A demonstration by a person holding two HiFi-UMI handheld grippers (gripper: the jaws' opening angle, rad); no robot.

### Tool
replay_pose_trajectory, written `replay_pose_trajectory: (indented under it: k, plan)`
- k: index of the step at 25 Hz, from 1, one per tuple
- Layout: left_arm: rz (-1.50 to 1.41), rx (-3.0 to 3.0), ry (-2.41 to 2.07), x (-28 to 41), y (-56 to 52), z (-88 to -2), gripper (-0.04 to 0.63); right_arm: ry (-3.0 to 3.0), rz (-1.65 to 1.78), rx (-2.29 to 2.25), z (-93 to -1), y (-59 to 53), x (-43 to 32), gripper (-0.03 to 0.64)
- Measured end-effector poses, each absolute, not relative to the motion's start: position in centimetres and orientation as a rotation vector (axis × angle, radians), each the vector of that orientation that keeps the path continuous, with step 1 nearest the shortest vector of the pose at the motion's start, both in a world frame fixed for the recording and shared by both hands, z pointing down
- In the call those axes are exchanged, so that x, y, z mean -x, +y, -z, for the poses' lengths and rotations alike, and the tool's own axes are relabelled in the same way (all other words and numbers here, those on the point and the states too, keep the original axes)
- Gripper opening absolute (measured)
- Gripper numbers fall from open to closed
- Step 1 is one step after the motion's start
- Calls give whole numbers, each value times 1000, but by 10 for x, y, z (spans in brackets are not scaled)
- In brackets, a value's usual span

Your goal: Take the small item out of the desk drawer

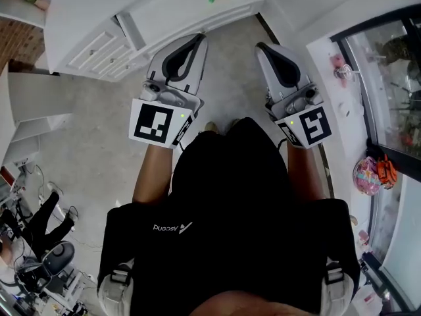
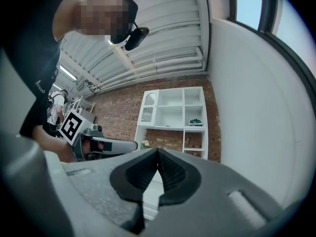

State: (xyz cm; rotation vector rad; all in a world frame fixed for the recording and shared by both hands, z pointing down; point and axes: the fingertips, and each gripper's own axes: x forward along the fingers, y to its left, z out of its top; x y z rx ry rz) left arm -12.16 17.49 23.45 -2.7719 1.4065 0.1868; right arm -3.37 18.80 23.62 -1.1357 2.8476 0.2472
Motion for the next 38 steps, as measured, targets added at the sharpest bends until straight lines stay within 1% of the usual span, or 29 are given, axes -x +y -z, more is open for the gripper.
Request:
replay_pose_trajectory:
  k: [9,17,29,38]
  plan:
    - [-168,2786,1431,137,135,-248,-2,2861,-258,1171,-242,155,42,2]
    - [-87,2772,1465,135,78,-265,-2,2866,-292,1140,-252,92,42,2]
    - [62,2713,1578,108,-59,-302,-2,2914,-281,1075,-267,-45,2,2]
    - [274,2731,1699,84,-157,-353,-2,2948,-233,1001,-287,-142,-30,2]
